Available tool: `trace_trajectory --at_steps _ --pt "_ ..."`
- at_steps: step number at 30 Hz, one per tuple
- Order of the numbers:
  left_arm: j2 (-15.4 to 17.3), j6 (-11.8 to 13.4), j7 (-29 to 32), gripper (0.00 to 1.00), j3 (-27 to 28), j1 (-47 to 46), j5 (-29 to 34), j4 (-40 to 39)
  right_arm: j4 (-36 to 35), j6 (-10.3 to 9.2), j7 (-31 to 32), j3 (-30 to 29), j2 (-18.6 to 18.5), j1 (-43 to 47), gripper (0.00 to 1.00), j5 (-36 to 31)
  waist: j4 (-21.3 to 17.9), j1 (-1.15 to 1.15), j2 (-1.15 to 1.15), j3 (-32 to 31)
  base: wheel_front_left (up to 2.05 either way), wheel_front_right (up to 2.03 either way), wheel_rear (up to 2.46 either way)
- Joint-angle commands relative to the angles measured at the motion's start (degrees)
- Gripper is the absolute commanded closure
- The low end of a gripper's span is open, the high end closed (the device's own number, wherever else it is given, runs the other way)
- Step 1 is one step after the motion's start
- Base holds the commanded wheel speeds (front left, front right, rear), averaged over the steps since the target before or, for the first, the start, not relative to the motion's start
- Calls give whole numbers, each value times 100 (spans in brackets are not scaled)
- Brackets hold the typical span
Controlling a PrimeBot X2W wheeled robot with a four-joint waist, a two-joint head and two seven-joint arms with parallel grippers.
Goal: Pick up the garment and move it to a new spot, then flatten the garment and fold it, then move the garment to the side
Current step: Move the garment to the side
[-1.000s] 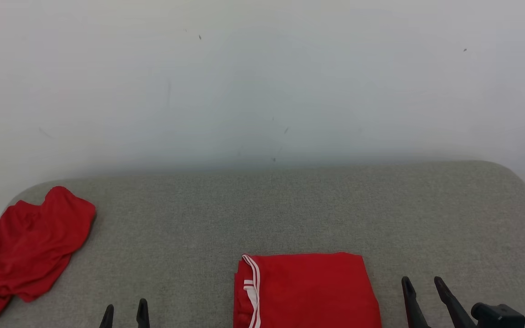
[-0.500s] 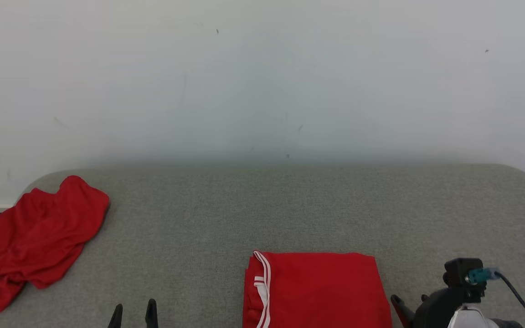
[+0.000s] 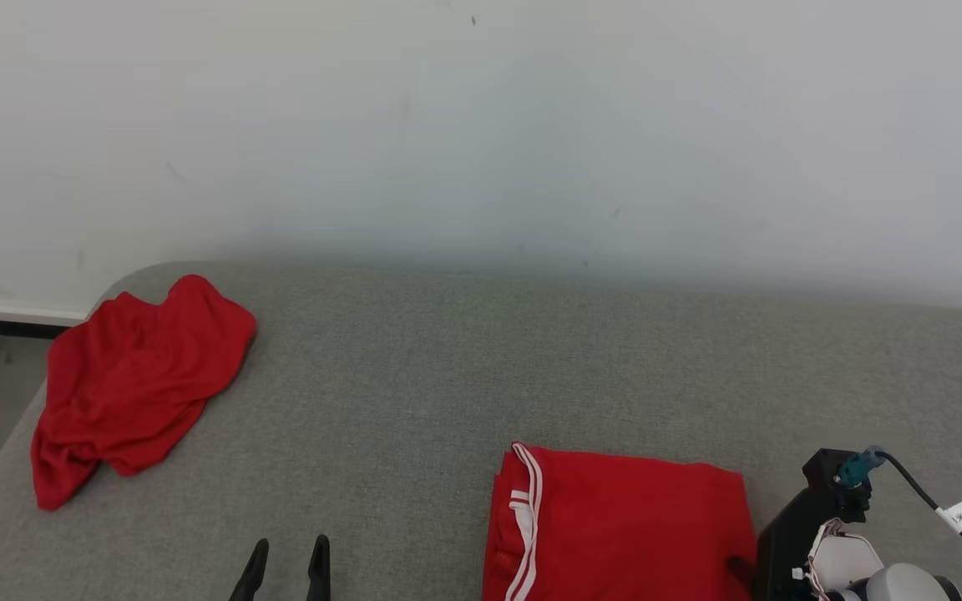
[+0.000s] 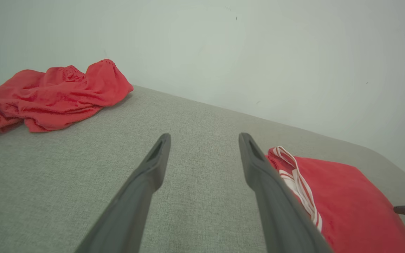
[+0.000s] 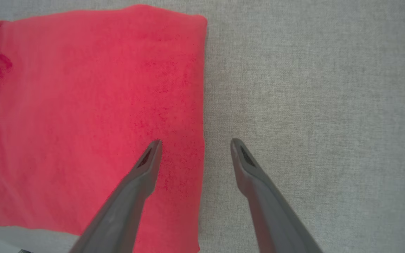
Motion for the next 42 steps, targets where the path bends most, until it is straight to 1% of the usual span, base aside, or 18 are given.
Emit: trace_trajectory --at_steps 1,8,15,16,17,18,23,26,28,31,32,35,37,38,42 --pt "32 4 -17 0 -33 -72 -29 14 129 -10 -62 -11 1 -97 0 98 142 -1 -1 108 0 0 0" --pt "81 3 -17 0 -126 -152 -60 42 1094 -10 -318 -7 5 -359 0 246 340 -1 -1 188 0 0 0" --pt "114 3 -17 0 -71 -98 -76 -20 1785 -9 -609 172 32 -464 0 338 324 -1 -1 186 0 0 0" --pt "110 3 -17 0 -55 -85 -75 -27 1842 -9 -630 199 32 -488 44 335 301 -1 -1 181 0 0 0" --pt "106 3 -17 0 -40 -68 -75 -34 1881 -9 -668 229 33 -507 60 306 269 -1 -1 179 0 0 0" --pt "101 3 -17 0 -44 -56 -77 -39 1885 -9 -753 236 32 -534 100 272 240 -1 -1 179 0 0 0" --pt "89 3 -17 0 -48 -16 -75 -90 1823 -11 -1079 181 -23 -686 100 -174 48 -1 -1 194 0 0 0" --pt "84 3 -17 0 -72 -23 -65 -175 1753 -16 -1216 205 -237 -815 100 -444 -95 -1 -1 235 0 0 0" --pt "66 3 -17 0 -95 -58 -116 -268 1723 -16 -1303 305 -393 -889 100 -497 -163 -1 -1 278 0 0 0" --pt "72 3 -17 0 -220 -159 -135 -435 1716 -15 -1475 492 -814 -1013 100 -574 -215 -1 -1 389 0 0 0" --pt "135 4 -17 0 -274 -239 -149 -528 1748 -15 -1573 500 -1087 -1089 100 -545 -239 -1 -1 477 0 0 0" --pt "208 3 -17 0 -403 -280 -91 -701 1813 -14 -1717 374 -1506 -1224 100 -524 -255 -1 -1 661 0 0 0" --pt "265 4 -10 0 -435 -349 -41 -843 1868 -13 -1817 215 -1724 -1341 100 -522 -262 -1 -1 819 0 0 0" --pt "265 4 -10 0 -435 -349 -41 -843 1868 -13 -1817 215 -1724 -1341 100 -522 -262 -1 -1 819 0 0 0" --pt "315 19 92 0 -498 -419 13 -1156 2002 -12 -2094 -232 -2145 -1593 100 -589 -258 -1 -1 1126 0 0 0"
